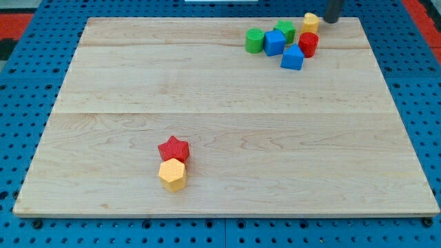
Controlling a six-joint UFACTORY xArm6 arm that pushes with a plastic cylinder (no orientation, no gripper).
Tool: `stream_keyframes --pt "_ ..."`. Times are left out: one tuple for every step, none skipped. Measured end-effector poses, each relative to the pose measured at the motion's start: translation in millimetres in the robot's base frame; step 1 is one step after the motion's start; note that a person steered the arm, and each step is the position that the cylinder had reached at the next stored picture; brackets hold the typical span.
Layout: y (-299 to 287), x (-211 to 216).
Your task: Separate the green blocks and yellow heart from the blue cube
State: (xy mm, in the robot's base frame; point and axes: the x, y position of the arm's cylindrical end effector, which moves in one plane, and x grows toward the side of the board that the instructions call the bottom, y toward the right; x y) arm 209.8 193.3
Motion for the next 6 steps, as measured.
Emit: stream_keyframes --pt "-109.5 38.3" --pt "-178.3 86.3" --pt "-267.4 99.6" --pt "-257.9 74.5" --pt "-215.6 52.9" --pt "-287.4 47.4"
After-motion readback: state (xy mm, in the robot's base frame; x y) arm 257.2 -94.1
